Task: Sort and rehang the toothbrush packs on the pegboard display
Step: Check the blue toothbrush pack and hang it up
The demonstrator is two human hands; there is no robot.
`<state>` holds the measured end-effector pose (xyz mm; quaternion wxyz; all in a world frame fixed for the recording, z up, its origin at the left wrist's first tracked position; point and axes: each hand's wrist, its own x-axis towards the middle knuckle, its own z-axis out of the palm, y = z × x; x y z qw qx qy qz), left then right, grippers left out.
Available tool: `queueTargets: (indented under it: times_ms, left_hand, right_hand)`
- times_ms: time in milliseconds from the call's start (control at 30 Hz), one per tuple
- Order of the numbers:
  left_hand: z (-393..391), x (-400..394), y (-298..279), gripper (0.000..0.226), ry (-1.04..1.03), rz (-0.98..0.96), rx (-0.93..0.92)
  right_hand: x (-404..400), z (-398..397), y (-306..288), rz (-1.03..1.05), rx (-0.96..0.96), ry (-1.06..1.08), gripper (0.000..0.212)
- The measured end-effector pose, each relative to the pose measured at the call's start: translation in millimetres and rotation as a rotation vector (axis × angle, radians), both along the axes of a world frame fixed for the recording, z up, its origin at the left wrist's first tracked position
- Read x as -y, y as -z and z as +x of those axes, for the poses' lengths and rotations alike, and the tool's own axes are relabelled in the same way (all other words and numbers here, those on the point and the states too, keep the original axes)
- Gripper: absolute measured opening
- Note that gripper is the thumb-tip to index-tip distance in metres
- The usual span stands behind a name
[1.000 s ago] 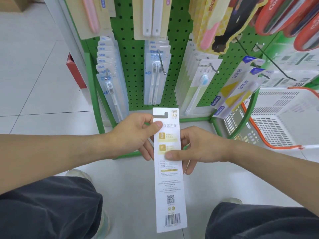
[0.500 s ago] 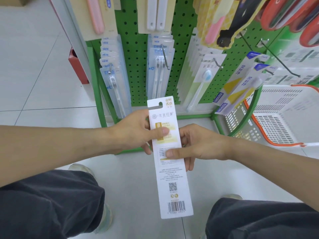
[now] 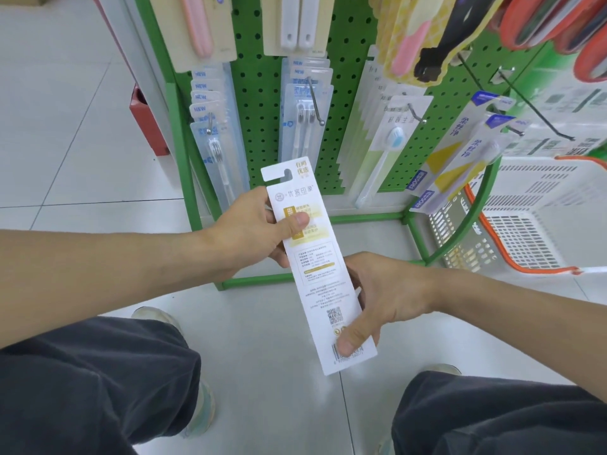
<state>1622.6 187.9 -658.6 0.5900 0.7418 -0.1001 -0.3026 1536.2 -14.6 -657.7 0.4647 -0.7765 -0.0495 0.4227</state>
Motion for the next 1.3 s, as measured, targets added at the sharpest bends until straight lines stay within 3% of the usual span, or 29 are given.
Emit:
queueTargets:
  times_ms: [67,200,300,367,400,500,700,833,900,1033,1167,1300]
  left_hand:
    - [2,0,-2,0.031,-0.007,0.010,0.008]
    - [4,1,-5,0.030,-0.025,0.026,0.020]
    - [2,4,-6,0.029,-0.030,0.025,0.021]
    - [1,4,-7,0.027,-0.034,0.019,0.006]
    - [0,4,-7,0.025,-0.029,0.024,-0.003]
    - [-1,3,-6,0.016,0.006,0.074,-0.075]
    - [-15,11,-6,0.030,0.004,0.108,-0.183]
    - [-16,16,-9,0.044,0.014,0.130,-0.195]
    - [-13,16,-8,0.038,0.006,0.181,-0.181]
    - [-16,14,-7,0.023,0.084,0.104,-0.185]
    - [-19,10,-6,0.017,0.110,0.103,-0.096]
    - [-13,9,-2,0.030,-0.036,0.051,-0.029]
  right_hand:
    - [4,-1,-2,0.005,0.006,0.031,0.055]
    - [7,-1,-8,0.051,-0.056,0.135,0.029]
    - [7,0,-10,0.028,-0.084,0.205,0.052]
    - [7,1,-10,0.038,-0.061,0.188,0.043]
    - [7,0,-10,0.049,-0.034,0.162,0.033]
    - [5,-3,-7,0.022,0.059,0.117,0.055]
    - [-5,-9,-5,-0.251,0.364,-0.010,0.057]
    - [-17,-15,-3,-0.306,0.494,-0.008,0.067]
    - [-20,-15,-3,-0.274,0.455,0.073,0.072]
    - [-16,-12,-1,-0.171,0.366,0.282,0.074]
    - [-15,-8,9,-0.024,0.274,0.471,0.050]
    - [-12,-6,16,-0.007,0.251,0.463,0.036]
